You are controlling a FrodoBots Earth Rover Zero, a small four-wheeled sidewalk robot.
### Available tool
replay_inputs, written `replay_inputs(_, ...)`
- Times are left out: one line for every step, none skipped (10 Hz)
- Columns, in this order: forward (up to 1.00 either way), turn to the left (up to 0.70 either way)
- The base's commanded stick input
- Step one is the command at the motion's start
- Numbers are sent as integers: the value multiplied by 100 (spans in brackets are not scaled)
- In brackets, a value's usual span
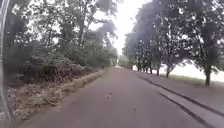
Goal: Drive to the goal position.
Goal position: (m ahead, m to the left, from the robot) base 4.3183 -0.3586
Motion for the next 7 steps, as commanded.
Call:
replay_inputs(70,0)
replay_inputs(70,0)
replay_inputs(70,0)
replay_inputs(70,0)
replay_inputs(70,0)
replay_inputs(70,-1)
replay_inputs(70,-1)
